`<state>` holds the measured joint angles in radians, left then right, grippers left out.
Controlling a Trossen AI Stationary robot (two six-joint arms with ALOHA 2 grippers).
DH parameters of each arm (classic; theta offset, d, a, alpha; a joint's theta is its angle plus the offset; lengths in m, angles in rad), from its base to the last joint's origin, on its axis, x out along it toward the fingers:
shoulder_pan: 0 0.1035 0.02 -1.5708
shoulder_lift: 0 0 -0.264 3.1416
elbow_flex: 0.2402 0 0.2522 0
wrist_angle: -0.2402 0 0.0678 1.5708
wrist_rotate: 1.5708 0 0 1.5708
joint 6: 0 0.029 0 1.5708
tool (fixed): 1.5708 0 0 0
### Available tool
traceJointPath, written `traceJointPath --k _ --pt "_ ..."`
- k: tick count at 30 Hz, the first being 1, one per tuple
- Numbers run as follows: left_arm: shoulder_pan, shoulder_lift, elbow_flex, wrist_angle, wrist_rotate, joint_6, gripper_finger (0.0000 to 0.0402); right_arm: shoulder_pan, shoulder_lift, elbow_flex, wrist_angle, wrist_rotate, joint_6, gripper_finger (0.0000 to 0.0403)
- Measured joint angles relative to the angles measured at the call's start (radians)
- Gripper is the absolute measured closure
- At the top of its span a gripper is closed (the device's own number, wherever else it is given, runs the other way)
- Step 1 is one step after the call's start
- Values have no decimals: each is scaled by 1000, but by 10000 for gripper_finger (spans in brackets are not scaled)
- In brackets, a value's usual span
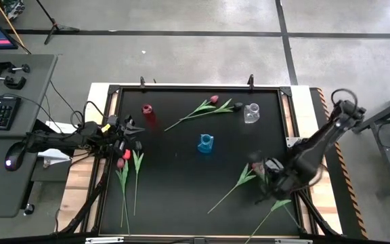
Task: Sort flowers into vase by color
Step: Put the right black tulip into the blue flower vase
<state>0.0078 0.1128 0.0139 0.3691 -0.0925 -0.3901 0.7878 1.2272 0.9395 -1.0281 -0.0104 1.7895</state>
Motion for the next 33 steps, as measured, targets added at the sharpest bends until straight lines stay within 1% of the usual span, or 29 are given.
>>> traceJointPath --k 3,5,8,10,12,14,17,19,21,26,30,33 --pt "0 0 0 -10 0 0 398 -19 -56 42 22 196 -144 402" --pt "0 0 0 -9 0 0 398 -54 -84 45 91 318 -231 402" --pt "0 0 0 -15 0 0 398 -142 -117 16 199 420 -367 402" --pt "0 0 0 -14 0 0 398 -210 -117 -6 332 459 -501 402" --pt "0 0 0 -16 0 0 398 -284 -120 -29 522 476 -676 402" --pt "0 0 0 -14 0 0 398 -356 -117 -45 747 470 -863 403" --pt "0 0 0 -16 0 0 398 -455 -99 -54 1016 467 -1102 403" --pt "0 0 0 -15 0 0 398 -516 -86 -54 1167 466 -1250 403" --pt "0 0 0 -15 0 0 398 -568 -69 -54 1278 463 -1363 403" --pt "0 0 0 -15 0 0 398 -669 -7 -54 1361 447 -1485 403" --pt "0 0 0 -15 0 0 398 -723 57 -54 1386 447 -1527 403" --pt "0 0 0 -15 0 0 398 -748 96 -54 1390 447 -1528 403"
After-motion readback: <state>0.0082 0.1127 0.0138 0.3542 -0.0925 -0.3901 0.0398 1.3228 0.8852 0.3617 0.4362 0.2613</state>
